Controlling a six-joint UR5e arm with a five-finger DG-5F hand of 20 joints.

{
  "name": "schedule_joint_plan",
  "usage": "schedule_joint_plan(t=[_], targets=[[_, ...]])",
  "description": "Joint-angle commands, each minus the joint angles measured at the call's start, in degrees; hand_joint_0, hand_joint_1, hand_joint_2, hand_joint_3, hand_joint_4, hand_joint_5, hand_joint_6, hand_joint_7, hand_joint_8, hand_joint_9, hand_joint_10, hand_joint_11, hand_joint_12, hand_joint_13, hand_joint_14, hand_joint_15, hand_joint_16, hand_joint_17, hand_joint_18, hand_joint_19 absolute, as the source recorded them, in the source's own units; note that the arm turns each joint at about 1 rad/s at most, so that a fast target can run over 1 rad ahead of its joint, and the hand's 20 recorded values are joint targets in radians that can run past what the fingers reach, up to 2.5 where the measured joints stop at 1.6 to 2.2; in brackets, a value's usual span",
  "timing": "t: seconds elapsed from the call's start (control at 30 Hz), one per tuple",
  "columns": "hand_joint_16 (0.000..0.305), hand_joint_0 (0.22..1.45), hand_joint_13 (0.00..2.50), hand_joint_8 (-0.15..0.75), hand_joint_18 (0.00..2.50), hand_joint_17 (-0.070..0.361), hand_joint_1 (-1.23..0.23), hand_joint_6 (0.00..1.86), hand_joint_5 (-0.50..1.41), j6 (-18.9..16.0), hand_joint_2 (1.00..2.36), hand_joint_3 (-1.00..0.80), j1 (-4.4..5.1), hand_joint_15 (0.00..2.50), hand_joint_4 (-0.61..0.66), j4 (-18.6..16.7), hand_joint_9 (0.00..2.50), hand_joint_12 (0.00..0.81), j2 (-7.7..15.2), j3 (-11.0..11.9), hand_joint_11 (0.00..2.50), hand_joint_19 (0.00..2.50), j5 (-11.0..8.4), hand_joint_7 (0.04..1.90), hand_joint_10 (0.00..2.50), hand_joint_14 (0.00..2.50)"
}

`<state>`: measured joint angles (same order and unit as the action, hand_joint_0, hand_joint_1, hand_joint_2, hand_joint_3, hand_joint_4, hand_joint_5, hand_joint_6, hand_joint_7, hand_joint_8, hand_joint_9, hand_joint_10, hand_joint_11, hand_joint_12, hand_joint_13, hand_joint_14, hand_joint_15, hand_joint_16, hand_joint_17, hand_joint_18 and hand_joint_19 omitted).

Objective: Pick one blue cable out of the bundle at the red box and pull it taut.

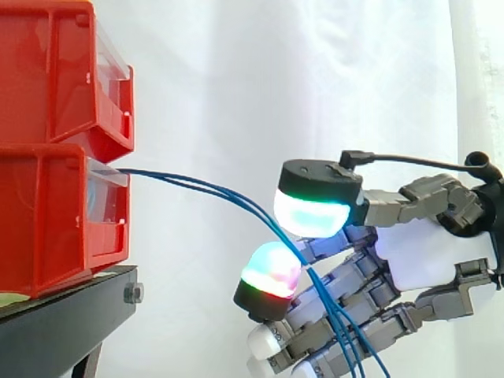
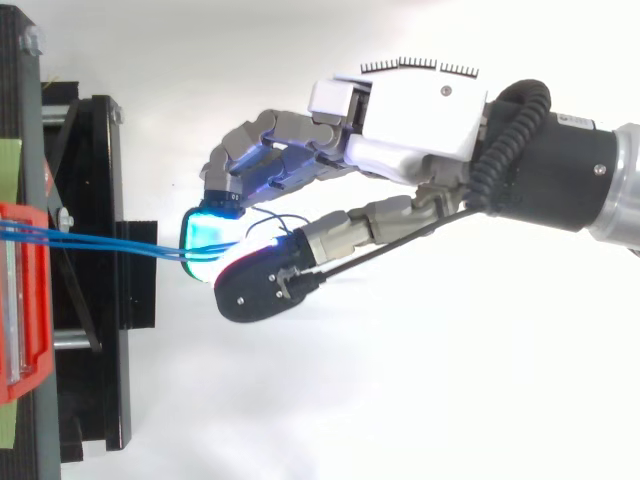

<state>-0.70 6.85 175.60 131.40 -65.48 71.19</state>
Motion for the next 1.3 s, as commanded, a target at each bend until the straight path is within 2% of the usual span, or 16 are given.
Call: schedule_joint_plan(t=[0.0, 0.07, 0.13, 0.2, 0.43, 0.63, 1.1, 1.27], targets=[[0.059, 0.50, 0.32, 0.363, 0.39, 0.132, -0.62, 0.87, -0.16, 0.00, 1.00, -0.50, 0.01, 0.12, 0.15, 0.00, 0.60, 0.383, 0.00, 0.00, 0.29, 0.21, 0.00, 0.88, 0.01, 0.00], [0.058, 0.51, 0.32, 0.359, 0.39, 0.130, -0.59, 0.87, -0.16, 0.00, 1.00, -0.50, -0.08, 0.13, 0.14, 0.00, 0.60, 0.379, 0.00, 0.00, 0.28, 0.22, 0.00, 0.88, 0.01, 0.00], [0.054, 0.58, 0.32, 0.351, 0.36, 0.122, -0.58, 0.87, -0.16, 0.00, 1.01, -0.34, 0.01, 0.13, 0.13, 0.00, 0.61, 0.362, 0.00, 0.00, 0.28, 0.23, 0.00, 0.92, 0.01, 0.00], [0.054, 0.58, 0.32, 0.351, 0.37, 0.122, -0.59, 0.87, -0.16, 0.00, 1.01, -0.26, 0.01, 0.13, 0.12, 0.00, 0.62, 0.361, 0.00, 0.00, 0.28, 0.23, 0.00, 0.93, 0.01, 0.00], [0.062, 0.60, 0.41, 0.396, 0.50, 0.141, -0.72, 0.90, -0.15, 0.09, 1.01, -0.04, -0.08, 0.13, 0.15, 0.18, 0.67, 0.400, 0.00, 0.00, 0.31, 0.19, 0.00, 0.94, 0.01, 0.00], [0.060, 0.62, 0.44, 0.384, 0.51, 0.134, -0.77, 0.91, -0.15, 0.00, 1.01, -0.02, -0.08, 0.14, 0.12, 1.41, 0.69, 0.385, 0.00, 0.00, 0.33, 0.18, 0.09, 0.95, 0.01, 0.01], [0.054, 0.66, 0.45, 0.359, 0.52, 0.121, -0.84, 0.91, -0.16, 0.00, 1.02, 0.00, -0.17, 0.14, -0.04, 2.82, 0.69, 0.357, 0.00, 0.00, 0.35, 0.19, 0.00, 0.95, 0.01, 0.01], [0.053, 0.70, 0.46, 0.353, 0.52, 0.119, -0.86, 0.92, -0.17, -0.18, 1.02, 0.00, -0.17, 0.15, -0.11, 3.08, 0.70, 0.353, 0.00, 0.00, 0.36, 0.20, -0.09, 1.03, 0.01, 0.01]])
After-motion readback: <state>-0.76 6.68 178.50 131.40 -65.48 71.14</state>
